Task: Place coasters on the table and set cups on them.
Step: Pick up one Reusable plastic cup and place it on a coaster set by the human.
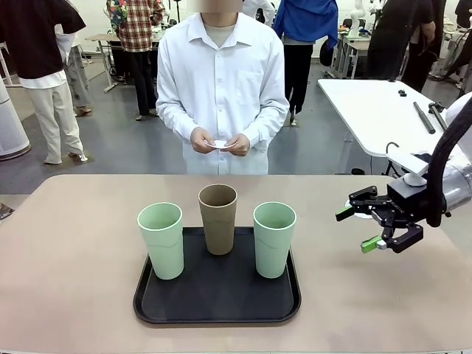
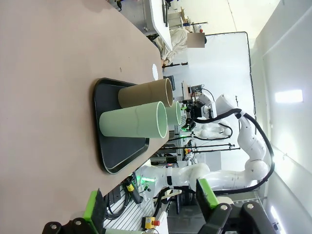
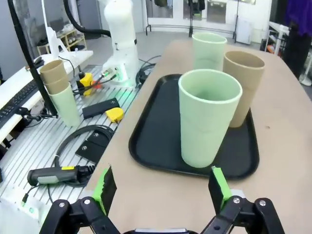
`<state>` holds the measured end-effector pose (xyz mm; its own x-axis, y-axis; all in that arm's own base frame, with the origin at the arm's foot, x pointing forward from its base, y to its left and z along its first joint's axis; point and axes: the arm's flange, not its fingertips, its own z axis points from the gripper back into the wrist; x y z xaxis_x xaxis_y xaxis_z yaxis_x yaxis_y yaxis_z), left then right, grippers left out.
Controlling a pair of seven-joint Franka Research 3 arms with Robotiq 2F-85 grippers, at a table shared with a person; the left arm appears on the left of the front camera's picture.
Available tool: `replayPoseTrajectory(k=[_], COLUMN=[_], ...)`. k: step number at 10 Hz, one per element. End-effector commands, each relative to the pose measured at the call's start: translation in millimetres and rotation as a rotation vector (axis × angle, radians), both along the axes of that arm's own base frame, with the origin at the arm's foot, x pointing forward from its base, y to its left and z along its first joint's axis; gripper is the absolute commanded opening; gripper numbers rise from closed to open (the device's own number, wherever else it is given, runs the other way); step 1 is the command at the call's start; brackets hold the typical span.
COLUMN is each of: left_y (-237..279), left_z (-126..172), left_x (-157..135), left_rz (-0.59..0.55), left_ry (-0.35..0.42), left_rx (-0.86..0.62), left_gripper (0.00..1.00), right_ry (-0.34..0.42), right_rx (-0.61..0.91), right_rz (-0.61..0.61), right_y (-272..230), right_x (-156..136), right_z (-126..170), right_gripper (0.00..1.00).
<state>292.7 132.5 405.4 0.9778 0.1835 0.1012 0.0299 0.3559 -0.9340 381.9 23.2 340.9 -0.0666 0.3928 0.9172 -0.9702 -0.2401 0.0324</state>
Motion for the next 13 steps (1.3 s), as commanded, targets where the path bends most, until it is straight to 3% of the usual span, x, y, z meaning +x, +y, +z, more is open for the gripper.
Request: replayPoseTrajectory(k=[1, 4, 5, 10, 11, 13], left_y=[1, 1, 1, 1, 1, 1], left_z=[1, 1, 1, 1, 1, 1], left_x=[-1, -1, -1, -1, -1, -1], left_rz=[-0.001, -0.001, -0.001, -0.001, -0.001, -0.001], left_ry=[-0.017, -0.017, -0.017, -0.017, -0.017, -0.017], left_rx=[-0.016, -0.016, -0.016, -0.016, -0.016, -0.016], left_gripper=[1.00, 1.00, 1.00, 1.00, 1.00, 1.00], right_ry=[0.016, 0.055, 0.019, 0.027, 0.039, 0.082], right_rx=[-0.017, -0.025, -0.019, -0.019, 0.057, 0.100], right_rz=[-0.084, -0.132, -0.090, -0.104, -0.180, -0.181], right_y=[4, 7, -1, 0, 12, 30], right_x=[8, 14, 10, 11, 25, 37], right_z=[-6, -10, -7, -8, -16, -35], right_gripper=[1.00, 1.00, 1.00, 1.00, 1.00, 1.00])
